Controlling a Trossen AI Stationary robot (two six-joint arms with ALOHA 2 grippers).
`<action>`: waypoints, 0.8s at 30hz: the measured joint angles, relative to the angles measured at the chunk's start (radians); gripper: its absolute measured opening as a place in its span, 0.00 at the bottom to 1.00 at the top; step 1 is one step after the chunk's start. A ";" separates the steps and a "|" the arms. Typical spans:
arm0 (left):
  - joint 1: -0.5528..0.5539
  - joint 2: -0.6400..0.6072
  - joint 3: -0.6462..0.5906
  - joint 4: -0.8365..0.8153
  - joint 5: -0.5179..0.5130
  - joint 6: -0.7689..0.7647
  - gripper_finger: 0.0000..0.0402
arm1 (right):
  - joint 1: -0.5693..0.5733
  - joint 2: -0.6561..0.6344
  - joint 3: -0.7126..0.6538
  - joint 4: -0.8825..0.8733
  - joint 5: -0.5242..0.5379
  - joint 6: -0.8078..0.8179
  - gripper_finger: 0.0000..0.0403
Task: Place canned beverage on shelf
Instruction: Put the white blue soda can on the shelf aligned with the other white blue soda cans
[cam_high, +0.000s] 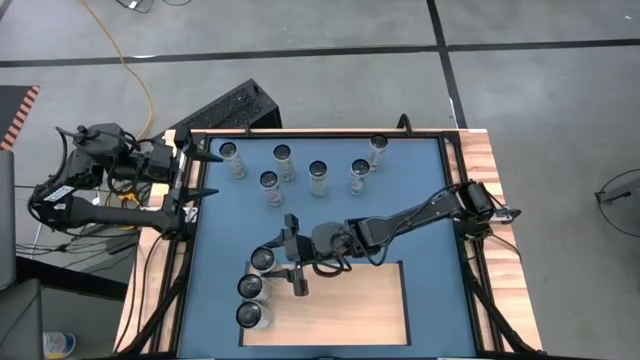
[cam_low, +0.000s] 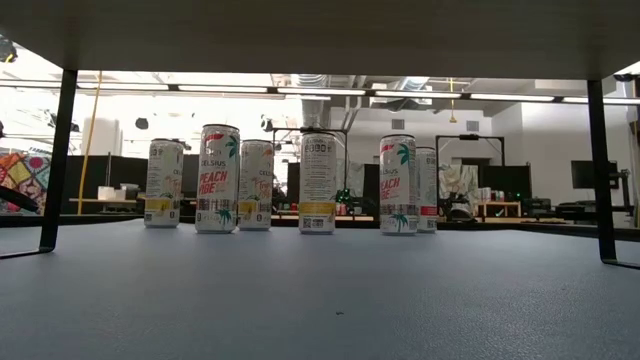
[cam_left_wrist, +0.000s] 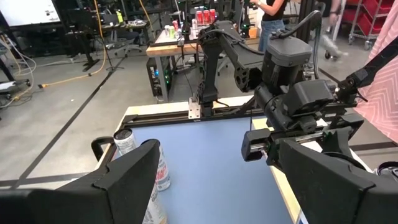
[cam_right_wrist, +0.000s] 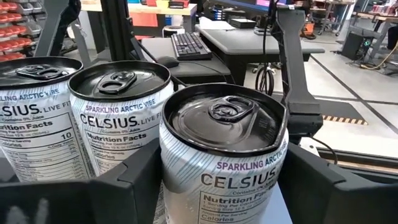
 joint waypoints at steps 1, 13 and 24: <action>0.000 0.000 0.000 0.000 0.000 0.000 0.79 | 0.000 0.000 0.000 0.000 0.000 0.001 0.68; 0.000 0.000 0.000 0.000 0.000 0.000 0.79 | -0.007 0.001 0.000 -0.051 -0.003 0.040 0.81; 0.000 0.000 0.000 0.000 0.000 0.001 0.79 | -0.003 0.001 0.000 -0.107 0.001 0.063 0.81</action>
